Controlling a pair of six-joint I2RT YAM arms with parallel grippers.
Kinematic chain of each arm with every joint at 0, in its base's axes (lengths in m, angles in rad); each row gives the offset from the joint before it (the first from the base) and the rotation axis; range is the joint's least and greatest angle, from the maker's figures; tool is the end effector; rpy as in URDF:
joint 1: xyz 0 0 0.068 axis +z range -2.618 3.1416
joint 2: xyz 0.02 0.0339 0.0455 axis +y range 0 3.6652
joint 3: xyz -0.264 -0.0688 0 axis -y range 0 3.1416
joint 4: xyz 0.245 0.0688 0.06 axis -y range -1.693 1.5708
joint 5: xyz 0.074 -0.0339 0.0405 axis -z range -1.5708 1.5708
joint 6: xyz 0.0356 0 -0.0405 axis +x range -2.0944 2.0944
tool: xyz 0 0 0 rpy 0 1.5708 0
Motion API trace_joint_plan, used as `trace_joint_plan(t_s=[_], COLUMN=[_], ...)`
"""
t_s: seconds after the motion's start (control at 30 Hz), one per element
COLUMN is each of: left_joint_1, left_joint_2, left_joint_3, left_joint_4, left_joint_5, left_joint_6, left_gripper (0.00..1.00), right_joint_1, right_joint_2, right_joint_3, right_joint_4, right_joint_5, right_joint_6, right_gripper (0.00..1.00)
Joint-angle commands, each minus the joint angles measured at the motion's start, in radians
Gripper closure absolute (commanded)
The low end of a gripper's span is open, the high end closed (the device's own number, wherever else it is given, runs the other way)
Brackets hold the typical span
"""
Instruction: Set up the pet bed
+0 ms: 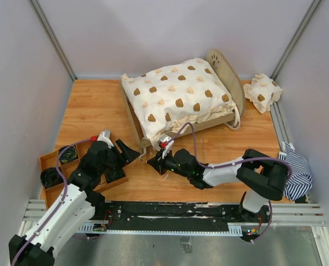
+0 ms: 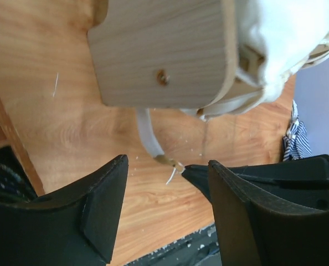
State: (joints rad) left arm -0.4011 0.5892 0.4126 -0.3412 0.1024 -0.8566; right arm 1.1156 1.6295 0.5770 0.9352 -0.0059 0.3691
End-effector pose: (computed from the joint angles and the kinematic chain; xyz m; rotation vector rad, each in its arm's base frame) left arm 0.1342 -0.0609 0.2221 -0.4339 2.1629 -0.8452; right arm 0.1395 0.2856 0.1811 -0.6669 1.6899 1.0959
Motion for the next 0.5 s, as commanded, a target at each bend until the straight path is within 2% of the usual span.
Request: trace_joint_plan(t_s=[0.0, 0.23, 0.47], left_joint_1=[0.004, 0.005, 0.003], left_joint_2=[-0.035, 0.000, 0.064], left_joint_3=[-0.069, -0.203, -0.237], left_joint_4=[0.055, 0.281, 0.378], left_joint_5=[0.082, 0.225, 0.239], left_joint_6=[-0.137, -0.279, -0.322], left_gripper=[0.36, 0.36, 0.38], right_joint_1=[0.019, 0.027, 0.045], right_joint_2=[-0.030, -0.055, -0.047], right_joint_3=[0.016, 0.013, 0.017], right_joint_4=[0.018, 0.016, 0.020], right_joint_5=[-0.005, 0.037, 0.018], right_joint_6=[0.037, 0.017, -0.001], right_gripper=[1.00, 1.00, 1.00])
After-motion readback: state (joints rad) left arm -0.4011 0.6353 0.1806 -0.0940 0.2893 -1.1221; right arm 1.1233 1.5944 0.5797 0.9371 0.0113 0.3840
